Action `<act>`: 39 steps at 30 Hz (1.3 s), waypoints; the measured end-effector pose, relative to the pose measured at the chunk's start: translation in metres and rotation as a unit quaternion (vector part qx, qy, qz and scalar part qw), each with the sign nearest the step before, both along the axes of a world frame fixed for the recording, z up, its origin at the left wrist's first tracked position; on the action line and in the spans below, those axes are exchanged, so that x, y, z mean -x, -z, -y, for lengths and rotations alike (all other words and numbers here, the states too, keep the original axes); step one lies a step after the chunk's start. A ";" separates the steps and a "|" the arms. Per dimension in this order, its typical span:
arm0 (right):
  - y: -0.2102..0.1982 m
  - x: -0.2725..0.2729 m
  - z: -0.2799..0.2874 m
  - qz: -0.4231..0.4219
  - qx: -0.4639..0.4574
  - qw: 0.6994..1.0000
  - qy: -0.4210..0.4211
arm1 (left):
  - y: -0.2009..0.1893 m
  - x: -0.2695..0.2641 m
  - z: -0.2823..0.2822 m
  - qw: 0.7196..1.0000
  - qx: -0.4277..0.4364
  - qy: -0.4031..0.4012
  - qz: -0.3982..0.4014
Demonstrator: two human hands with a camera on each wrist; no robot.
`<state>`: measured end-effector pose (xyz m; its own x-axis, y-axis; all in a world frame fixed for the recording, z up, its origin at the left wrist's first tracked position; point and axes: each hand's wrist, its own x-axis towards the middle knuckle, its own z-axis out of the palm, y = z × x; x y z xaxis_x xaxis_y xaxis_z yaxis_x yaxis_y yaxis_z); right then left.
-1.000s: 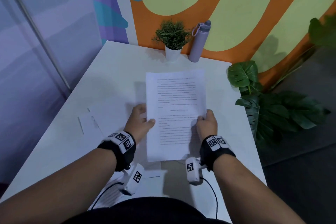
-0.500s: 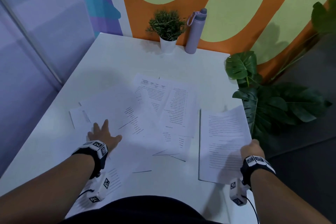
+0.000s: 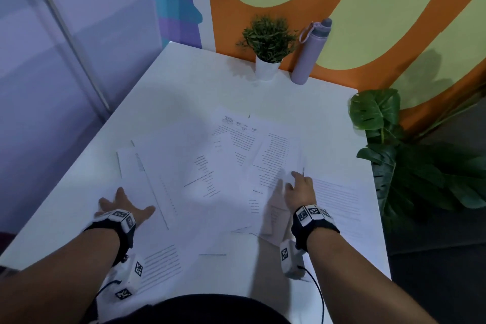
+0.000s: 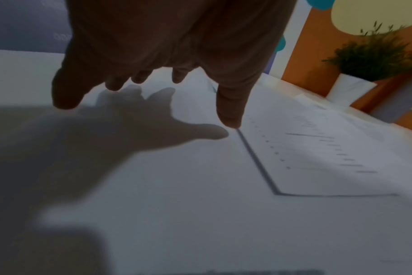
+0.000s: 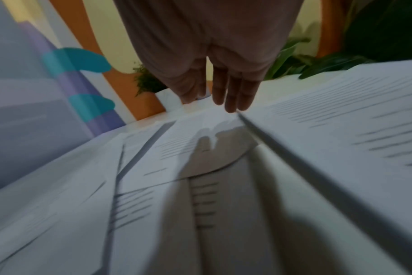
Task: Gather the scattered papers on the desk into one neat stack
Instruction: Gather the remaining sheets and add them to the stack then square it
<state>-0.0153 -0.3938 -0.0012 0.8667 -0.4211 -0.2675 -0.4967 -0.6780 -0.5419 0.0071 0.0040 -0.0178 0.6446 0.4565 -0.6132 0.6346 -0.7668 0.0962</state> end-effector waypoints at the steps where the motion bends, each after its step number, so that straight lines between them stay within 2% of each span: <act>1: 0.002 -0.006 -0.007 -0.020 -0.002 1.000 -0.012 | 0.001 0.003 -0.004 1.000 -0.006 0.011 -0.008; 6: 0.015 -0.014 -0.026 -0.168 0.092 0.976 -0.102 | -0.002 0.016 -0.019 0.995 -0.048 0.077 -0.046; 12: 0.011 -0.001 -0.055 -0.175 0.127 0.953 -0.210 | -0.007 0.016 -0.039 0.996 -0.025 0.078 -0.024; 17: 0.018 0.016 -0.074 -0.114 0.133 0.944 -0.278 | -0.008 0.013 -0.042 0.994 -0.007 0.110 0.009; 20: 0.021 0.018 -0.080 -0.097 0.099 0.962 -0.237 | -0.007 0.009 -0.033 0.989 0.014 0.142 0.036; 23: 0.010 0.010 -0.082 -0.061 -0.020 0.994 -0.089 | -0.005 0.006 -0.015 0.977 0.049 0.202 0.049; 26: 0.007 0.000 -0.080 -0.076 -0.089 0.993 0.002 | -0.001 0.003 0.007 0.956 0.102 0.262 0.081; 30: 0.011 0.000 -0.084 -0.122 -0.121 0.985 0.016 | 0.006 0.001 0.027 0.914 0.212 0.316 0.140; 33: 0.016 0.001 -0.089 -0.125 -0.122 0.985 0.006 | 0.009 0.003 0.032 0.900 0.197 0.370 0.122; 35: 0.019 0.002 -0.092 -0.136 -0.100 0.985 -0.021 | 0.011 0.005 0.032 0.915 0.132 0.362 0.124; 37: 0.020 0.004 -0.097 -0.136 -0.055 0.987 -0.060 | 0.008 0.003 0.034 0.945 0.089 0.285 0.134; 39: 0.020 0.007 -0.102 -0.119 -0.026 0.988 -0.096 | 0.000 -0.004 0.039 0.966 0.123 0.184 0.131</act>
